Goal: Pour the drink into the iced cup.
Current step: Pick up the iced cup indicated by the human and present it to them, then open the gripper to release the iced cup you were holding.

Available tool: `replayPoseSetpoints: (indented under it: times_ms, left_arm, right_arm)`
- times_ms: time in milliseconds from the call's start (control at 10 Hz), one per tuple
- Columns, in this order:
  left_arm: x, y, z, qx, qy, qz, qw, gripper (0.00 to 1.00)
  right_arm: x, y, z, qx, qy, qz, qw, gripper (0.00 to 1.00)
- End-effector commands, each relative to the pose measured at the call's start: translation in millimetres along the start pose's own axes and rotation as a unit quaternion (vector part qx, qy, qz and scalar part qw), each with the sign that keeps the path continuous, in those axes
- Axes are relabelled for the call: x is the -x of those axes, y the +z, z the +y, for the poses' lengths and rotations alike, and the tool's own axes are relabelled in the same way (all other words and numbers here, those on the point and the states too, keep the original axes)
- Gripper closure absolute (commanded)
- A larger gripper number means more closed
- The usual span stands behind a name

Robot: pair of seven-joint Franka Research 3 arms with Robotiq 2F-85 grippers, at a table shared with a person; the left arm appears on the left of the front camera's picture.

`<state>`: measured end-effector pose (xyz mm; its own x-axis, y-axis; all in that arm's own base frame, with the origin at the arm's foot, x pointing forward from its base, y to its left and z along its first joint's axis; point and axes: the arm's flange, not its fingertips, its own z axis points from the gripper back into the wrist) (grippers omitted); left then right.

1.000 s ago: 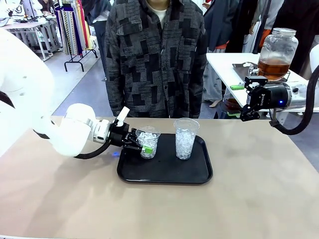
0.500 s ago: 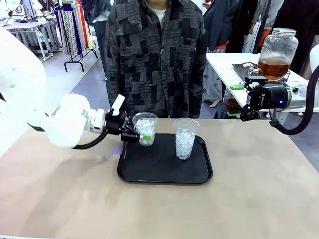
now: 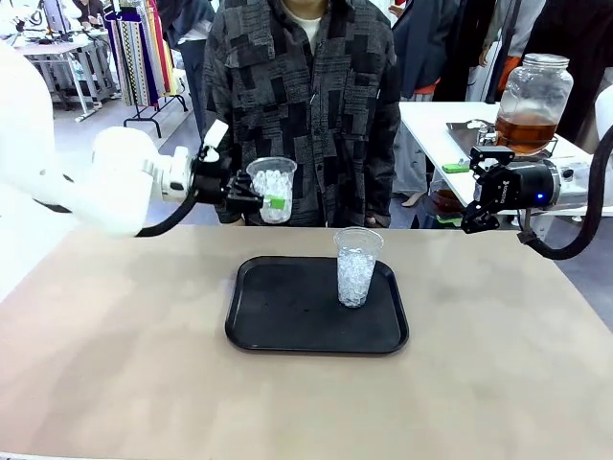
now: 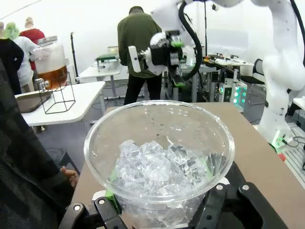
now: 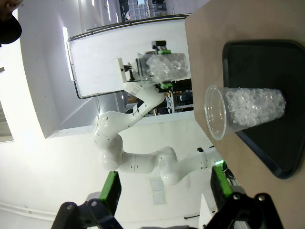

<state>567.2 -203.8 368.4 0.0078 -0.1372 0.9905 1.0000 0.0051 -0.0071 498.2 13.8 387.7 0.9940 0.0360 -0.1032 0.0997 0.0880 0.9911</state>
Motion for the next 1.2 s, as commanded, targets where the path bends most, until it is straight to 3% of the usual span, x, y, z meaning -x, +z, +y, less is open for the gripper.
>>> replayPoseSetpoints:
  times_ms: [0, 1100]
  left_arm:
    - [-13.0, 4.6, 12.5, 0.005, 0.008, 0.0, 1.0, 0.24]
    - [-9.6, 3.2, 6.6, -0.004, 0.003, -0.002, 1.0, 0.24]
  right_arm:
    - [-0.5, 0.3, 1.5, -0.001, 0.004, -0.001, 1.0, 0.0]
    - [-0.5, 0.3, 1.5, -0.001, 0.004, -0.001, 1.0, 0.0]
